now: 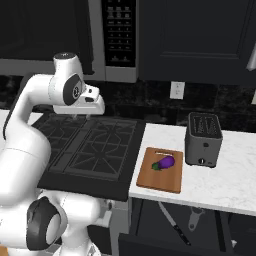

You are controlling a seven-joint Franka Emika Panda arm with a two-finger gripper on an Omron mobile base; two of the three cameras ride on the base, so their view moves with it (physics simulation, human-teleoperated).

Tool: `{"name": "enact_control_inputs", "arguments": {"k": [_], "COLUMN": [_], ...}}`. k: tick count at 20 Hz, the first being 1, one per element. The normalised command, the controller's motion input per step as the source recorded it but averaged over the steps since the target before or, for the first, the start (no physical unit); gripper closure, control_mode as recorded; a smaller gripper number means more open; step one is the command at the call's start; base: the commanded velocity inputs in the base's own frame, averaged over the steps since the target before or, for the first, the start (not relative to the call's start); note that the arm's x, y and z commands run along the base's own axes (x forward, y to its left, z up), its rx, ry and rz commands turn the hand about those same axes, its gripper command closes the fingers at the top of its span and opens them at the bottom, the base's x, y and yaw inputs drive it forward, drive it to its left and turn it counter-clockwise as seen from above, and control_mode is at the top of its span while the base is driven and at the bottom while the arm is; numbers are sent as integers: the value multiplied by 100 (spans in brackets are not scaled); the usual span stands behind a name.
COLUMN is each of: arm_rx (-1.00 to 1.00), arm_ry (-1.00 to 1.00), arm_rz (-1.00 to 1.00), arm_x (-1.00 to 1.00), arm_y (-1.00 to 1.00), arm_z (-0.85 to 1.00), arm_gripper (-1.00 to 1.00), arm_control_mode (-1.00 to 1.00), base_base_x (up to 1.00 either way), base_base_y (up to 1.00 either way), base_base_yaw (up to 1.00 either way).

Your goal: Place the appropriate cutting tool for cutting the eggplant skin on the cutting board.

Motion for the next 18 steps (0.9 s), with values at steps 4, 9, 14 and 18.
{"name": "enact_control_inputs", "arguments": {"k": [4, 9, 14, 18], "arm_rx": [0, 11, 18, 16], "arm_ry": [1, -7, 0, 0], "arm_rz": [0, 0, -9, -13], "arm_x": [-18, -86, -92, -66], "arm_y": [-12, -92, -100, -100], "arm_z": [-9, -35, -33, -54], "arm_gripper": [-100, -100, -100, -100], "arm_control_mode": [-100, -100, -100, -100], "base_base_x": [0, 0, 0, 0], "base_base_y": [0, 0, 0, 0], "base_base_yaw": [0, 0, 0, 0]}}
